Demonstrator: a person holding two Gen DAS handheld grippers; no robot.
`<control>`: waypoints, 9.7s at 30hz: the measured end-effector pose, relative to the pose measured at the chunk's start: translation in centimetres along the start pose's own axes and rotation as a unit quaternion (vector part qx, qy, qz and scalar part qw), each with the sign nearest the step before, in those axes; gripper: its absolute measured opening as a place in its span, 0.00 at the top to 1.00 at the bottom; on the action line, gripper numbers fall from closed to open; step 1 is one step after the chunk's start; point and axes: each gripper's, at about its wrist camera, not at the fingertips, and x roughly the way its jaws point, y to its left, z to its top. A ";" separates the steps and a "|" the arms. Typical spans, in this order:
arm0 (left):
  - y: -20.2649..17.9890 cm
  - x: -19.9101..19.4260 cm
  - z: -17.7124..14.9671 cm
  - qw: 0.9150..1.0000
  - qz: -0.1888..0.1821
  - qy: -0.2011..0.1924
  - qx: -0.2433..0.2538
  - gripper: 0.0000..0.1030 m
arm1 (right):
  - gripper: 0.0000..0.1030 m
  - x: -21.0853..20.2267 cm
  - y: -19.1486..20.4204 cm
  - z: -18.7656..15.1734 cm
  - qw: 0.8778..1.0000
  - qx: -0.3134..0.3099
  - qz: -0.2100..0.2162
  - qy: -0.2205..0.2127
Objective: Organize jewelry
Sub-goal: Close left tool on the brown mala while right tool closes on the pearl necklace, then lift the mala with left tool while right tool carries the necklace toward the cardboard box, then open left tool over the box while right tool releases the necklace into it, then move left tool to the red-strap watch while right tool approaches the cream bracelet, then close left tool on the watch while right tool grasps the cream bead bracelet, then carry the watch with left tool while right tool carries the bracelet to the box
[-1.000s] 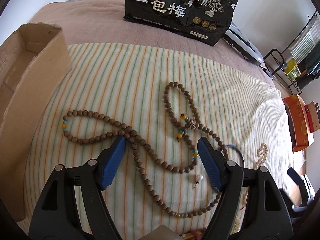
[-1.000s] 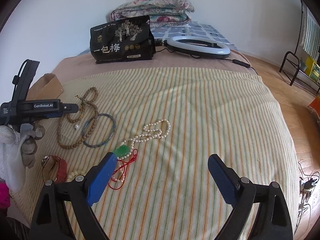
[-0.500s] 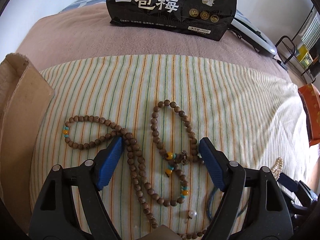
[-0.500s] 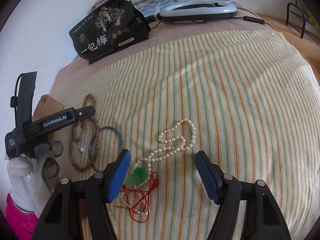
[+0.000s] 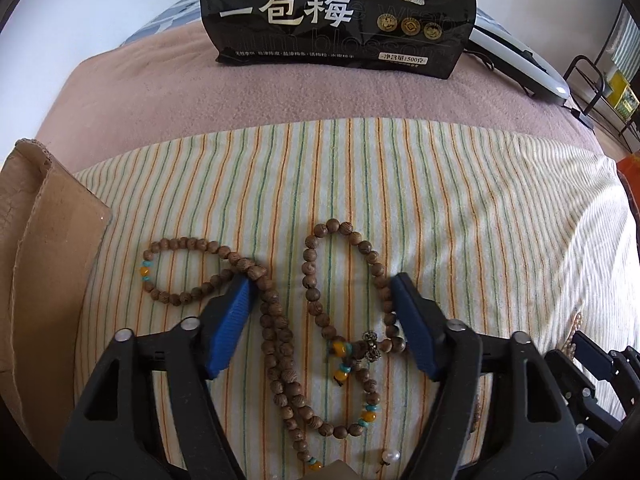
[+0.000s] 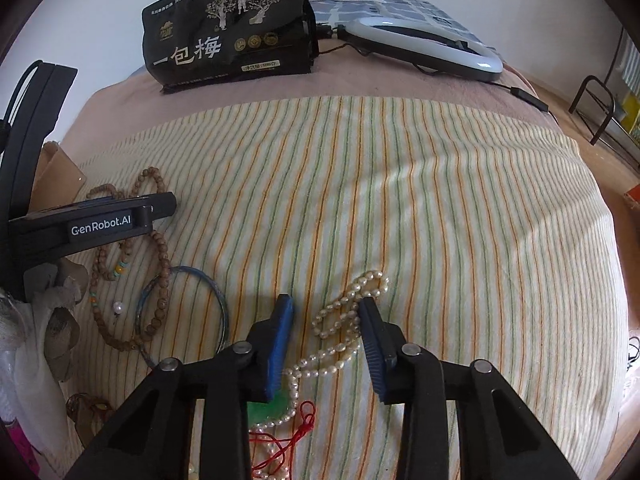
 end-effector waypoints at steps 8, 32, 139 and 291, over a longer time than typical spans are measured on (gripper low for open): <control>2.4 -1.0 0.3 0.999 -0.034 0.000 -0.034 0.89 | 0.95 -0.6 -1.2 -0.3 0.999 0.019 0.029 -0.008; 5.0 -14.4 -2.9 0.988 -0.115 -0.093 -0.036 0.89 | 0.99 -10.3 -0.8 -0.7 0.992 0.044 0.088 -0.085; 31.9 -21.4 -7.8 0.972 -0.074 -0.151 -0.162 0.89 | 0.93 -15.1 32.1 11.0 0.962 -0.149 0.183 -0.136; 6.5 -15.8 -15.1 0.988 -0.127 -0.037 0.073 0.90 | 0.95 -12.1 9.1 -7.7 0.987 -0.106 0.108 -0.059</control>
